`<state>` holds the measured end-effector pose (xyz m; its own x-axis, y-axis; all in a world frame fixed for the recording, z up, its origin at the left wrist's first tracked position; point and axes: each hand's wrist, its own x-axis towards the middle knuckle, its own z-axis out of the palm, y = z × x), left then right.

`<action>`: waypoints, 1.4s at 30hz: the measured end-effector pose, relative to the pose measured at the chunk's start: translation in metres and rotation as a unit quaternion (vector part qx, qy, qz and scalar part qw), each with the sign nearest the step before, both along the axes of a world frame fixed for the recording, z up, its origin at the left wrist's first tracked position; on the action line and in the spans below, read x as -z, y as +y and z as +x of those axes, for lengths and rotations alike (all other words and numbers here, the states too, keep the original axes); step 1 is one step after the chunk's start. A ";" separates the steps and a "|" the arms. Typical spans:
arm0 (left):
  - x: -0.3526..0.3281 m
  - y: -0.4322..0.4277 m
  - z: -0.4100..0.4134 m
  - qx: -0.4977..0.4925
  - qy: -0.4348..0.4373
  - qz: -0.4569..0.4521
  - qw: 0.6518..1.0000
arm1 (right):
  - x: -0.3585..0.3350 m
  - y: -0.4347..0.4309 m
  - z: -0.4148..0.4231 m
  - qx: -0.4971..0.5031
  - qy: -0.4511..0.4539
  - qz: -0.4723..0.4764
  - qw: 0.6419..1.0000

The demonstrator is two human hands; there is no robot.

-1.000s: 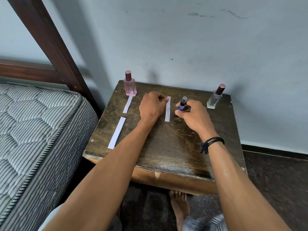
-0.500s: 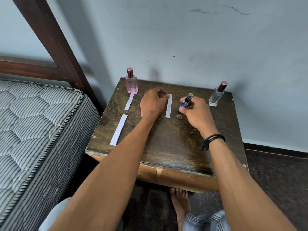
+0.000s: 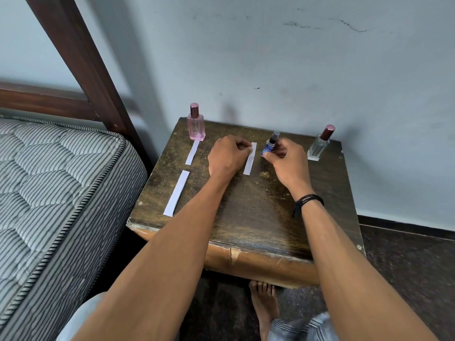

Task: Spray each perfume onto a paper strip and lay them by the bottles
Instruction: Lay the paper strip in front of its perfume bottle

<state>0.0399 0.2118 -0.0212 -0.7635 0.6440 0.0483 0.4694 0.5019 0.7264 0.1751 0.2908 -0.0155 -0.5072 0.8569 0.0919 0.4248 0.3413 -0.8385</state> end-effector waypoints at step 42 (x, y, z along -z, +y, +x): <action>0.003 0.002 -0.002 0.001 0.011 -0.003 1.000 | 0.016 0.014 -0.041 -0.029 -0.025 0.061 0.997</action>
<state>0.0378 0.2143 -0.0243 -0.7608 0.6460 0.0620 0.4870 0.5051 0.7125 0.1344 0.3049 -0.0317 -0.5618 0.8102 0.1672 0.4426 0.4651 -0.7667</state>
